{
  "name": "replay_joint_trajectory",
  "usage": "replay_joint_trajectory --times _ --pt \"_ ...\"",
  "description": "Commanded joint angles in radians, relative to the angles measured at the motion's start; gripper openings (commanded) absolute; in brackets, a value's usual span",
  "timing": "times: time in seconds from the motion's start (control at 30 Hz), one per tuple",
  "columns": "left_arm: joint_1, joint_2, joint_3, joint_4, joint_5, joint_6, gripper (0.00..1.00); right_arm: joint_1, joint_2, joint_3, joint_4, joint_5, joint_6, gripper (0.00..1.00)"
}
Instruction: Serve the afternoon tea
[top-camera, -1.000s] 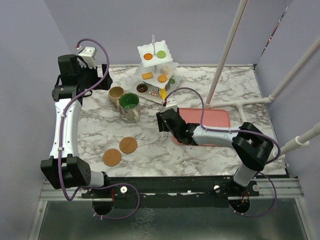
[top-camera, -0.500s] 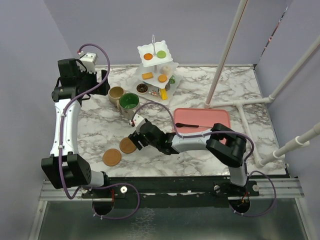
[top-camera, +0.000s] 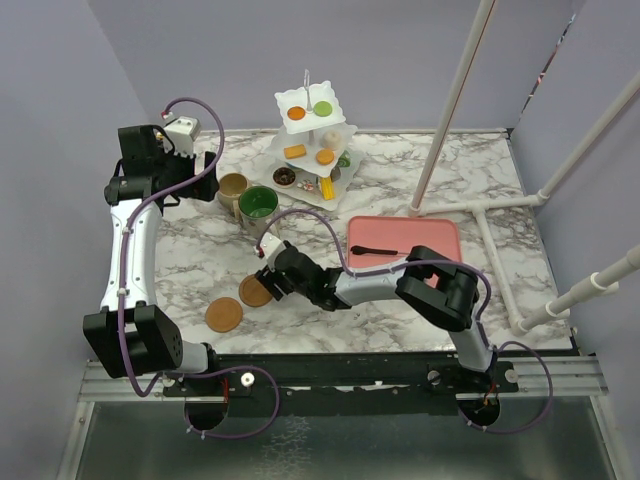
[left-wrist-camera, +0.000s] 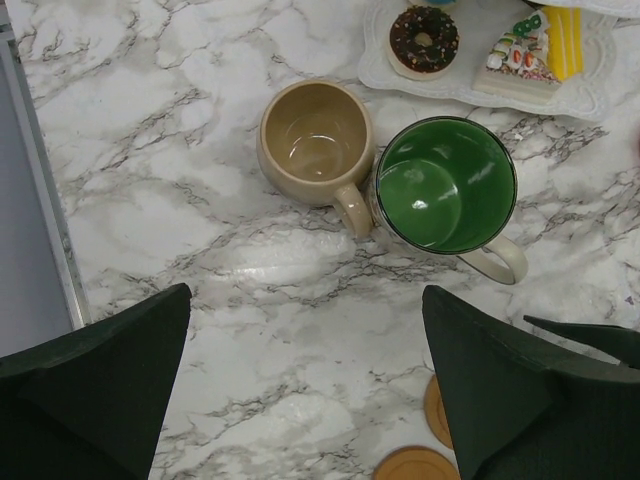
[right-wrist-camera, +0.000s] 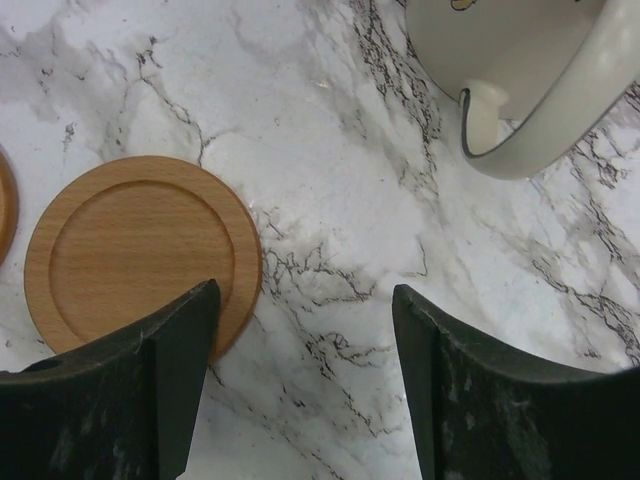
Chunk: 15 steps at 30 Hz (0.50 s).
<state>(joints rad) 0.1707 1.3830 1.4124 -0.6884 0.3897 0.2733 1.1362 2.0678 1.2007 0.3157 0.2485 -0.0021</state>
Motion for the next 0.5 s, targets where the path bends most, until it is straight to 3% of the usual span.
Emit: replay_joint_trajectory --times 0.0,0.27,0.47 --pt "0.006 -0.01 -0.012 -0.039 0.016 0.079 0.99 -0.004 -0.004 -0.094 -0.039 0.135 -0.023 0.69" --pt "0.006 -0.016 -0.021 -0.051 0.029 0.096 0.99 -0.158 -0.145 -0.286 0.006 0.136 0.089 0.64" --pt "0.007 -0.016 0.0 -0.057 0.046 0.095 0.99 -0.211 -0.15 -0.261 -0.032 0.156 0.078 0.64"
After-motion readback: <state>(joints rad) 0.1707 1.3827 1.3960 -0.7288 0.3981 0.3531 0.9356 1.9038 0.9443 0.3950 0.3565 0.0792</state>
